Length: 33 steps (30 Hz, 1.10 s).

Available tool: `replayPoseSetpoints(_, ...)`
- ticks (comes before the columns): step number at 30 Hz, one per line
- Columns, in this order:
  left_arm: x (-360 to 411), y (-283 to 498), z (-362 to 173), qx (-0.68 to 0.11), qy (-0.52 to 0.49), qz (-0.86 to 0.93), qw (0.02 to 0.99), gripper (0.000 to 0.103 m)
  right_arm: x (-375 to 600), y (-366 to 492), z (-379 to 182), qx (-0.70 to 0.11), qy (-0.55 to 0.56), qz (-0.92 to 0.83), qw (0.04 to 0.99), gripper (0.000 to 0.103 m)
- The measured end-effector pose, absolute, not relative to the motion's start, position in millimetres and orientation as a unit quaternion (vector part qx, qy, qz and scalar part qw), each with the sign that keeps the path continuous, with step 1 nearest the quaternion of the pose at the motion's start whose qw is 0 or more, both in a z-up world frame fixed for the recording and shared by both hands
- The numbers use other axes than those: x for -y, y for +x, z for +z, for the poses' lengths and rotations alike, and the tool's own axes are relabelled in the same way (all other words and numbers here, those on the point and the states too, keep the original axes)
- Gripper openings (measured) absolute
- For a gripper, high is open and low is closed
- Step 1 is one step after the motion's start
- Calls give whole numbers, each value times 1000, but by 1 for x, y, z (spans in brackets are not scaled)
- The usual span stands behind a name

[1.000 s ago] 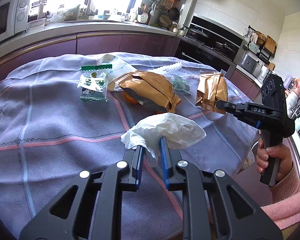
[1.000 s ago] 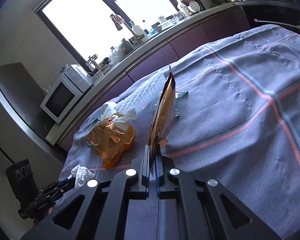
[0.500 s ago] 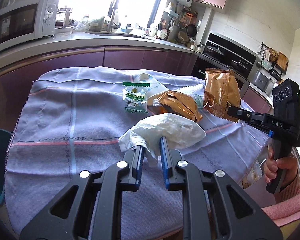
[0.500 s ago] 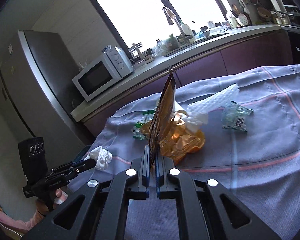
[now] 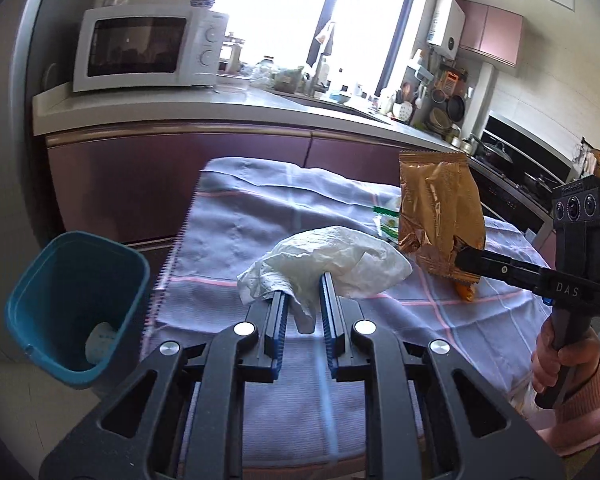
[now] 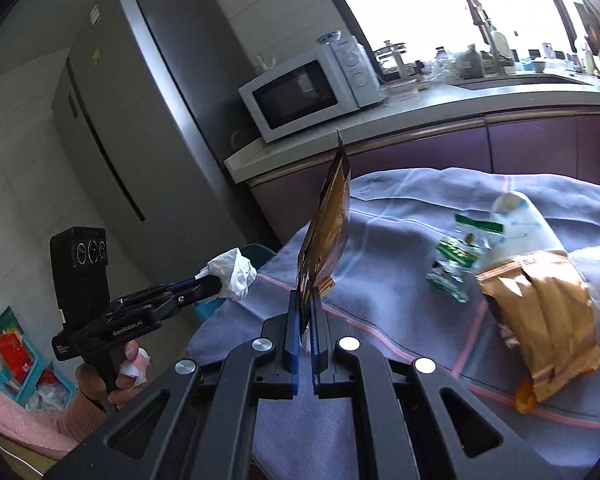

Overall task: Collect trash
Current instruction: 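Carry tissue and gold wrapper to the teal bin and release both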

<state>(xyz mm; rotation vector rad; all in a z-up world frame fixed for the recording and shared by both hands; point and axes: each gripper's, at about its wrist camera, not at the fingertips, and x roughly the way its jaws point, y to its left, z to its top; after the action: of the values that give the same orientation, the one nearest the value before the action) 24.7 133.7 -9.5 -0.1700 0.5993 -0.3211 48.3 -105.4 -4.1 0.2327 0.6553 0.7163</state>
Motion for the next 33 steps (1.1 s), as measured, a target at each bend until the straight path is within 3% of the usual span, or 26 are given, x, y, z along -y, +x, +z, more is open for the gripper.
replayPoseSetpoints(16,-265,24,-16,-291,-117,-12,950,17,-27,80,-2,-353,53,460,813,4)
replayPoseSetpoints(33,-309,58,-49,-323,-133,41,936,17,-115,116,-34,-421,13,486,766,4)
